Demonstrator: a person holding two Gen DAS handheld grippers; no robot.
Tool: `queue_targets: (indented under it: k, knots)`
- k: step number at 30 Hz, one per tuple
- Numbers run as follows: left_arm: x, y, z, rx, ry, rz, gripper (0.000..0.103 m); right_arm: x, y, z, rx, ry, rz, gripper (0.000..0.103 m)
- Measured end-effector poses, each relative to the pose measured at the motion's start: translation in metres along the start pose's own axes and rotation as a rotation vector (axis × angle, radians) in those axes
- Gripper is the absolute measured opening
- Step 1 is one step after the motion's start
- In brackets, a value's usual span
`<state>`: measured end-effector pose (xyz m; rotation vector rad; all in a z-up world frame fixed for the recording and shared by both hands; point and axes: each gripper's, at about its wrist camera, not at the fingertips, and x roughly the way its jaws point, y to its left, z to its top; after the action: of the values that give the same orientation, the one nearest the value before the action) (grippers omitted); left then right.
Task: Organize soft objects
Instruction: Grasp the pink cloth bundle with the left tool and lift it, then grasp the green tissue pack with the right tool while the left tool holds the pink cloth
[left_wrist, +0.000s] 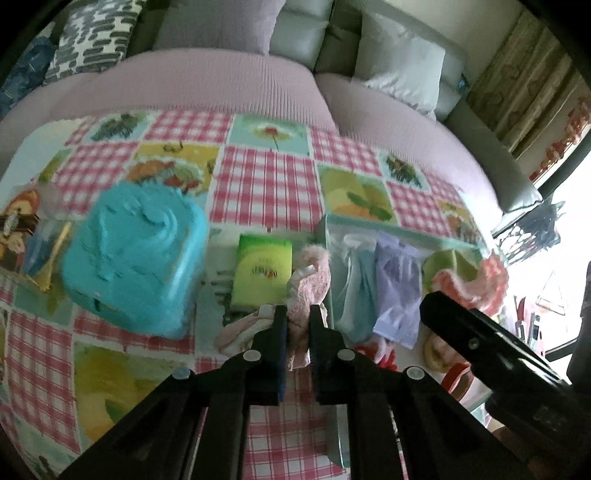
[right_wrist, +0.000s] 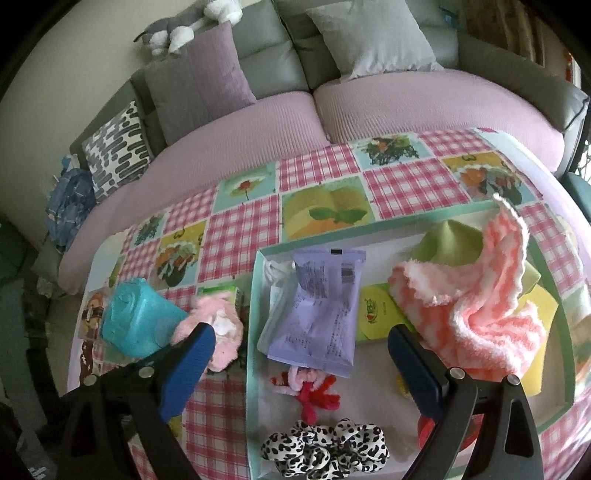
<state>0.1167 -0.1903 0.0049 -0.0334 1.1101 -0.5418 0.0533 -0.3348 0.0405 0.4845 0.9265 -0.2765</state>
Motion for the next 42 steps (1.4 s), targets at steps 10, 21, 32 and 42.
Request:
queue_targets:
  k: [10,21,32,42]
  knots:
    - [-0.041,0.012,0.014,-0.039,-0.138,0.010,0.010,0.000,0.007,0.006,-0.016,-0.017,-0.001,0.090]
    - [-0.081,0.047,0.021,-0.132,-0.265,0.051,0.010,0.025,0.050,0.000,-0.114,0.036,0.048,0.086]
    - [-0.107,0.097,0.016,-0.262,-0.339,0.128,0.010,0.057,0.085,-0.009,-0.195,0.095,0.059,0.078]
    - [-0.095,0.128,0.010,-0.346,-0.303,0.154,0.010,0.080,0.095,-0.015,-0.243,0.128,0.000,0.075]
